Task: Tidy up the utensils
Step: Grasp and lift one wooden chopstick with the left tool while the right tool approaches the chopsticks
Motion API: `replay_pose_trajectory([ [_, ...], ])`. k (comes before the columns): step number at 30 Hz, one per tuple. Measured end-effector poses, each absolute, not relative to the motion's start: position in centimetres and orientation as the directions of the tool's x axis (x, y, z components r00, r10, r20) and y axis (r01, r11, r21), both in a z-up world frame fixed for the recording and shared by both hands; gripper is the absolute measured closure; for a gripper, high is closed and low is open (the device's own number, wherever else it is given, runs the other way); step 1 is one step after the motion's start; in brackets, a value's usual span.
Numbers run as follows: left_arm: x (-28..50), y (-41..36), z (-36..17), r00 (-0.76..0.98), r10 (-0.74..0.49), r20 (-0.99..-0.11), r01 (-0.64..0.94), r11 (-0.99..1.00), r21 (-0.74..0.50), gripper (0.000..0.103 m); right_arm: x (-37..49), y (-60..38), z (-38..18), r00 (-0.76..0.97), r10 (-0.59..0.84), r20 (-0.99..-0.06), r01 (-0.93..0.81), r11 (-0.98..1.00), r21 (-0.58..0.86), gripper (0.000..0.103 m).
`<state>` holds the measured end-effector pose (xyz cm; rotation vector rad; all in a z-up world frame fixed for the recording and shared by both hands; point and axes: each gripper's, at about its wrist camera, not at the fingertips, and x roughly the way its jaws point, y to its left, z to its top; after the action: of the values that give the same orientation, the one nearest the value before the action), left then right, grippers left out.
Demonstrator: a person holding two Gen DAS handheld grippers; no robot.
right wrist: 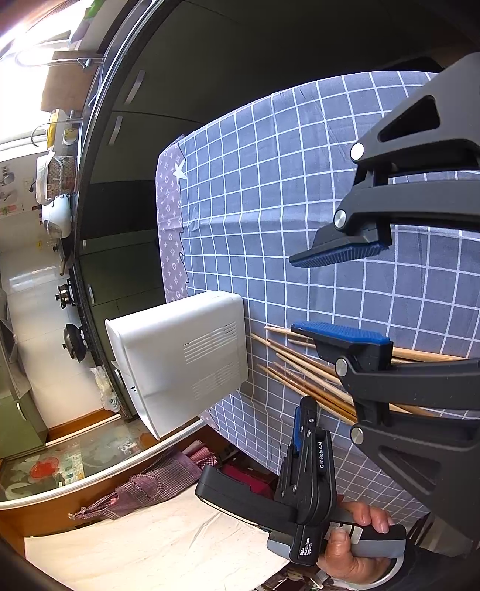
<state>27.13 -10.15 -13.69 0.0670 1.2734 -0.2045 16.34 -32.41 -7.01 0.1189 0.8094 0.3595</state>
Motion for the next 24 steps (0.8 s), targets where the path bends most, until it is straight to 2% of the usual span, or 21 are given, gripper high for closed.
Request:
replay_pose_trajectory([
  [13,27.4,-11.4,-14.9,0.259,-0.039,-0.965,0.213,0.977,0.018,0.088,16.6,-32.0,-7.6,0.611,0.361,-0.704,-0.274,0.931,0.239,0.072],
  [17,27.4,-11.8,-14.9,0.253,-0.041,-0.967,0.227,0.974,0.019,0.095,16.6,-31.6,-7.6,0.606,0.359,-0.710,-0.284,0.931,0.229,0.072],
  [24,27.4,-10.6,-14.3,0.271,-0.054,-0.961,0.213,0.977,0.005,0.096,16.6,-31.5,-7.7,0.595,0.351,-0.723,-0.288,0.933,0.216,0.072],
])
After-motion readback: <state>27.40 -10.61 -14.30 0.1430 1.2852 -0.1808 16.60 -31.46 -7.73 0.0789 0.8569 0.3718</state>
